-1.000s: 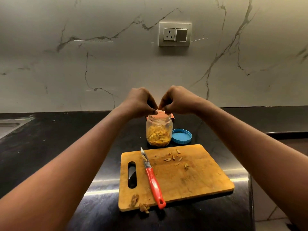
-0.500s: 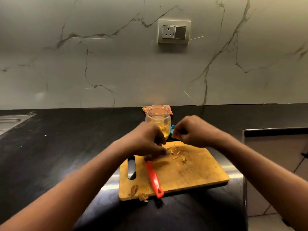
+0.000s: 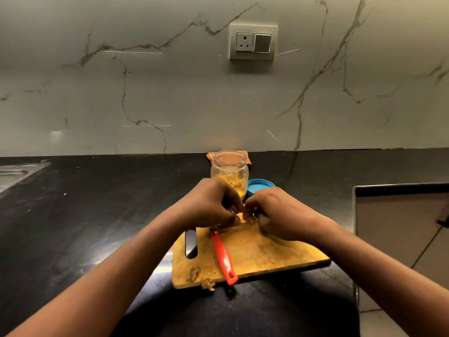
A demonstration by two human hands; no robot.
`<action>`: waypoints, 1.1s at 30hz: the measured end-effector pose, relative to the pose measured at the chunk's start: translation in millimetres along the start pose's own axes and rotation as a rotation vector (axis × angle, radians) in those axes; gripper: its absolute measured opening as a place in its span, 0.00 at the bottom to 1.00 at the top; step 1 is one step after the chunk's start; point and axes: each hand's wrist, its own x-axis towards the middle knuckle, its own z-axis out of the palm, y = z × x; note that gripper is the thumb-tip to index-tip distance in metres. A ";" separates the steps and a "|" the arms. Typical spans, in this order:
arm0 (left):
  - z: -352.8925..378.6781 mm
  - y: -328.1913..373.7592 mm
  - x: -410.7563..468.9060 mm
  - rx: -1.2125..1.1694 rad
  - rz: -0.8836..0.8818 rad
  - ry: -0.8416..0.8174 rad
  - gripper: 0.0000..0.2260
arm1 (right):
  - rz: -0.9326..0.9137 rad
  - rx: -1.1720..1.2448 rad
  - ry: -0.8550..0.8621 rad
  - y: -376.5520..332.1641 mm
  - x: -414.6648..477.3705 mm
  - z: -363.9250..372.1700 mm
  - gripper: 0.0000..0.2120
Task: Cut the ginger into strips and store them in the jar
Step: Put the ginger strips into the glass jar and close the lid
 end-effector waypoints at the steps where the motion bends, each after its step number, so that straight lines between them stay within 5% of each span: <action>1: -6.7 -1.3 -1.1 -0.005 0.001 0.017 0.09 | 0.004 0.012 -0.027 0.6 -2.6 -4.1 0.14; 5: -34.9 -7.2 -7.0 -0.018 -0.024 0.064 0.08 | 0.050 -0.019 0.042 5.6 -11.3 -16.8 0.13; 11: -29.9 -10.5 -9.1 0.067 -0.097 -0.096 0.09 | 0.193 -0.090 -0.066 5.0 -9.4 -8.3 0.10; 18: -37.4 -12.7 -12.4 -0.065 -0.070 -0.061 0.11 | 0.127 -0.014 0.024 -6.6 0.3 -0.9 0.09; 23: -45.8 -25.9 -16.2 -0.129 -0.085 0.021 0.09 | -0.102 0.129 0.077 -26.7 13.1 1.7 0.10; 33: -29.1 -33.0 -8.4 0.127 -0.147 -0.049 0.10 | -0.159 0.073 -0.027 -36.9 25.9 9.7 0.12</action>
